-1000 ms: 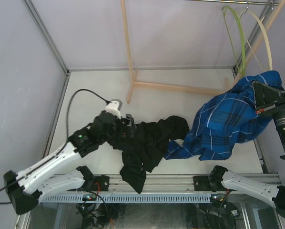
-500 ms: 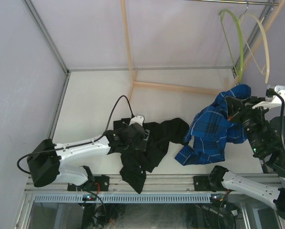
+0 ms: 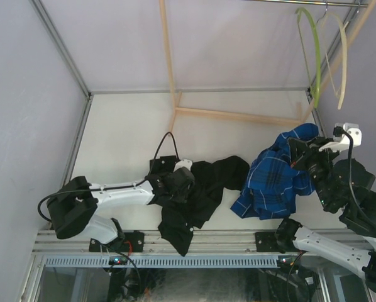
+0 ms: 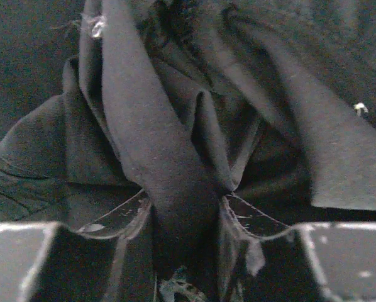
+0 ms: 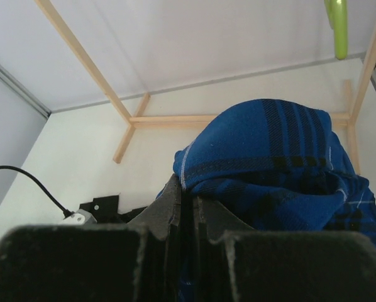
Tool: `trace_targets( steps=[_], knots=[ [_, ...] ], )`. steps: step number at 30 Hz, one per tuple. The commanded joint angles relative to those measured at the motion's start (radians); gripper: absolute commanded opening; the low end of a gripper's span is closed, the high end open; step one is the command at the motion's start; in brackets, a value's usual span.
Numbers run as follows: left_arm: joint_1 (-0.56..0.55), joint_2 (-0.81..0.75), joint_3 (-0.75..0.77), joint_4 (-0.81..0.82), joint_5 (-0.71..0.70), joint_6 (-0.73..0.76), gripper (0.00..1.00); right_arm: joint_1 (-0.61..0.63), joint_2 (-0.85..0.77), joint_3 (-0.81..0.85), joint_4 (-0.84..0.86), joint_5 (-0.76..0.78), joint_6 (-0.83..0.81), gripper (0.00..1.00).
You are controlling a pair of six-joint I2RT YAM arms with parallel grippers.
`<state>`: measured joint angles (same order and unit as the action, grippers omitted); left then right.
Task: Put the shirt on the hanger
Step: Pick up the shirt from the center of the board, then place the shirt at the center of the board.
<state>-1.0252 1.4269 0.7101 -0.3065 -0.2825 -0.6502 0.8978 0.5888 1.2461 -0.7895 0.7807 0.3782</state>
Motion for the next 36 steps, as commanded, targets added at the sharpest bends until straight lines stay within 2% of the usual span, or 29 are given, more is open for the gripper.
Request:
trace_targets(
  steps=[1,4,5,11,15,19,24,32,33,34,36],
  knots=[
    [0.003,-0.016,0.038,-0.073,-0.052,-0.016,0.30,-0.005,-0.039,-0.010,0.036,0.011,0.047,0.00],
    [0.059,-0.084,0.046,-0.113,-0.069,-0.015,0.06,-0.005,-0.051,-0.037,0.026,0.009,0.067,0.00],
    [0.104,-0.111,0.045,-0.131,-0.051,-0.009,0.01,-0.005,-0.052,-0.046,0.022,0.005,0.073,0.00],
    [0.477,-0.357,0.058,-0.221,0.082,0.082,0.00,-0.005,-0.050,-0.118,0.036,-0.031,0.105,0.00],
    [0.712,-0.459,0.187,-0.352,0.107,0.156,0.00,-0.007,-0.043,-0.154,0.071,-0.049,0.111,0.00],
    [0.903,-0.464,0.370,-0.444,0.129,0.222,0.00,-0.010,-0.030,-0.171,0.092,-0.066,0.112,0.00],
    [1.048,-0.372,0.566,-0.469,0.187,0.267,0.00,-0.014,-0.021,-0.188,0.107,-0.096,0.118,0.00],
    [1.134,-0.175,0.805,-0.425,0.210,0.227,0.00,-0.020,-0.020,-0.215,0.112,-0.140,0.146,0.00],
    [1.134,-0.150,0.834,-0.428,0.210,0.227,0.01,-0.021,-0.020,-0.216,0.110,-0.152,0.150,0.00],
    [1.134,-0.129,0.859,-0.432,0.209,0.226,0.10,-0.020,-0.022,-0.219,0.111,-0.160,0.154,0.00],
    [1.134,-0.107,0.861,-0.431,0.206,0.216,0.40,-0.020,-0.025,-0.230,0.123,-0.200,0.151,0.00]
  ],
)
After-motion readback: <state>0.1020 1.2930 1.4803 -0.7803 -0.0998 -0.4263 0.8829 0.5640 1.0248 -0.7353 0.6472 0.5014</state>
